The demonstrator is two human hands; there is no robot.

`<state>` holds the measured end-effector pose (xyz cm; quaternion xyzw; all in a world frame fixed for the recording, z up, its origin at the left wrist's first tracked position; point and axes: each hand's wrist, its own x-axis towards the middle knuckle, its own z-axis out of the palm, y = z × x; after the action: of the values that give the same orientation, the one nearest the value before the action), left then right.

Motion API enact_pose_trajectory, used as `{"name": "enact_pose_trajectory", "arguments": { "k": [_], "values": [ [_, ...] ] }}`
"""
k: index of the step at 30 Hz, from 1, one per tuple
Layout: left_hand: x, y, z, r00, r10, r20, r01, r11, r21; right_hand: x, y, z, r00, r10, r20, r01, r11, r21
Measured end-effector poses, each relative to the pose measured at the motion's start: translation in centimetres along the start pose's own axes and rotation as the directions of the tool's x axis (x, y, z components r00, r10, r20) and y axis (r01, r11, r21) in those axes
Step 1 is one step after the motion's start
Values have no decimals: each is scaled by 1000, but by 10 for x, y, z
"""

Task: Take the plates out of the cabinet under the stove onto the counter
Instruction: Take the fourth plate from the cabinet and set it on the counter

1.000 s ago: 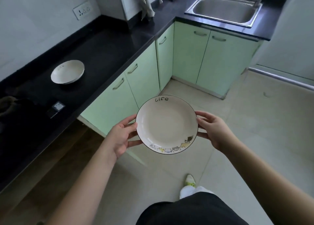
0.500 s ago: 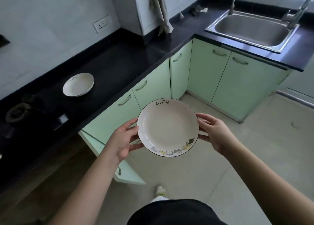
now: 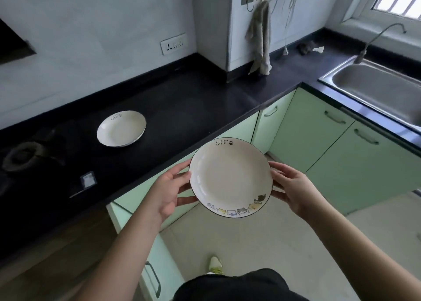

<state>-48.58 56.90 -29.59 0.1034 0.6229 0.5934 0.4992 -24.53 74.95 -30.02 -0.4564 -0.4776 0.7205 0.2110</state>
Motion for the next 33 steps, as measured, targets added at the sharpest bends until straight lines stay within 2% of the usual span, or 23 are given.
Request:
{"name": "enact_pose_trajectory", "arguments": {
  "k": [8,14,20,24,33],
  "values": [
    [76,33,-10,1000,-2,-22,1,999,-37,73,-35,26,1000,-7,-25,7,1000,-15],
    [127,47,1,994,-8,-112,-1,997,-81,139,-61,27,1000,4,-12,-5,1000,-14],
    [172,68,19,970,-20,-240,-6,994,-107,208,-97,28,983,14,181,1,997,-81],
    [190,88,25,951,17,-309,-60,990,-128,252,-123,35,956,27,292,12,992,-129],
    [207,108,4,832,2,-555,-166,955,-247,327,-137,97,908,78,411,14,976,-217]
  ]
}}
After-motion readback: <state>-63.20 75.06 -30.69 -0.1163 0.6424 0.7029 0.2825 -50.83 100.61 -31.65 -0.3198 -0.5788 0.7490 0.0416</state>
